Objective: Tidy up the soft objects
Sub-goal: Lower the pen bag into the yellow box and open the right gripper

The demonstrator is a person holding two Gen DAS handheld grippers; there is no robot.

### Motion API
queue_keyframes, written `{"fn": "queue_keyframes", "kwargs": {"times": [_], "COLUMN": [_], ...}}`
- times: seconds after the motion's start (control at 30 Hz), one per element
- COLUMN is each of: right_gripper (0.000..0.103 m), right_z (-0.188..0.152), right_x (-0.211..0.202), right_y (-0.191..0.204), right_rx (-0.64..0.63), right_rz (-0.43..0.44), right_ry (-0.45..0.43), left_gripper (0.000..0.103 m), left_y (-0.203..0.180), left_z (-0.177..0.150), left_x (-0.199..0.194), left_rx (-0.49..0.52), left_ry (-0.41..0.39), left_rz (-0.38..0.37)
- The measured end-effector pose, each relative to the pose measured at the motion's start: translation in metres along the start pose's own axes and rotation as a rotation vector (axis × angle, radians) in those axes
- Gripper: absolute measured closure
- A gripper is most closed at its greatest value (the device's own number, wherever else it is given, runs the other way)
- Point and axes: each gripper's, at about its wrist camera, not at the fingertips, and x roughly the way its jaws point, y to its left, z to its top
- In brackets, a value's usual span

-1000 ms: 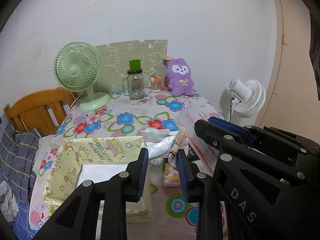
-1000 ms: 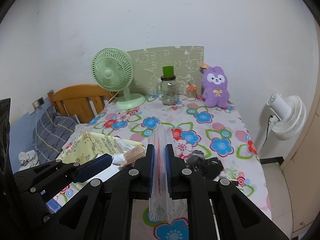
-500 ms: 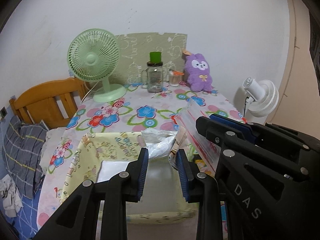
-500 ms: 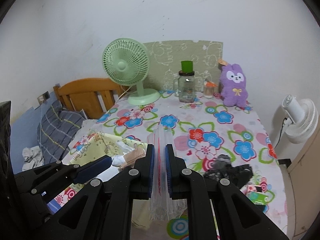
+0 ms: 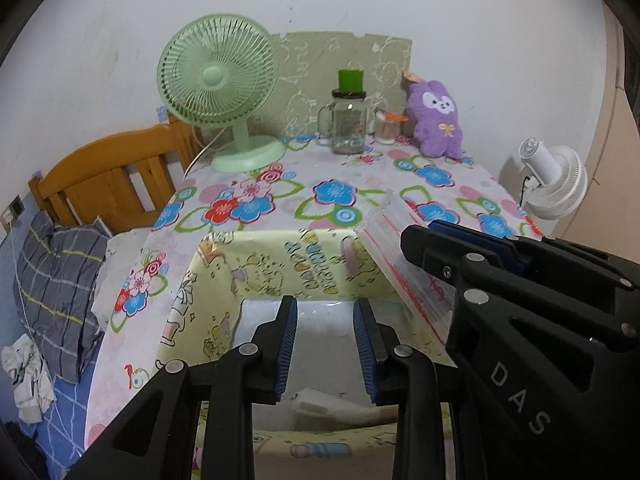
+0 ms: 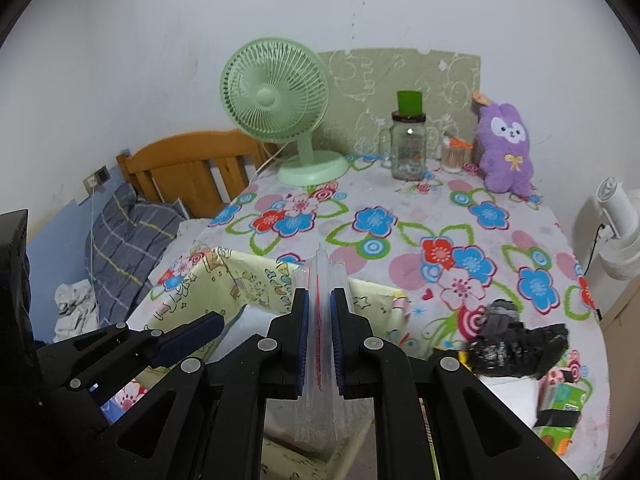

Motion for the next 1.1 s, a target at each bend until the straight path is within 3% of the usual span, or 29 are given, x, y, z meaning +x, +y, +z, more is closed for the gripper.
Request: {"fn": "queue_keyframes", "kwargs": {"times": [0.17, 0.4, 0.5, 0.53, 0.57, 0.97, 1.1], "right_gripper": [0.089, 0.086, 0.059, 0.045, 0.039, 0.038, 0.038], "right_z": [-0.003, -0.006, -0.01, -0.011, -0.011, -0.004, -0.001], "right_x": [0.019, 0.038, 0.046, 0.047, 0.047, 0.054, 0.056], "right_y": [0.004, 0.004, 0.002, 0.001, -0.001, -0.007, -0.012], "right_rx": [-0.004, 0.012, 0.016, 0.023, 0.033, -0.035, -0.035], "right_rz": [0.013, 0.028, 0.013, 0.01, 0.005, -0.042, -0.028], "right_ry": [0.041, 0.085, 0.119, 0.122, 0.117, 0.071, 0.064], "left_gripper": [0.074, 0.062, 0.058, 0.056, 0.051, 0.035, 0.035], "left_y": [0.009, 0.014, 0.014, 0.014, 0.014, 0.004, -0.001], "left_z": [-0.004, -0.013, -0.016, -0.016, -0.017, -0.014, -0.013], "left_x": [0.013, 0.027, 0.032, 0.033, 0.035, 0.037, 0.034], "left_rx": [-0.016, -0.028, -0.028, -0.029, -0.033, -0.022, -0.012], "left_ry": [0.038, 0.088, 0.105, 0.11, 0.112, 0.114, 0.106], "left_rz": [0.005, 0.001, -0.005, -0.007, -0.009, -0.013, -0.015]}}
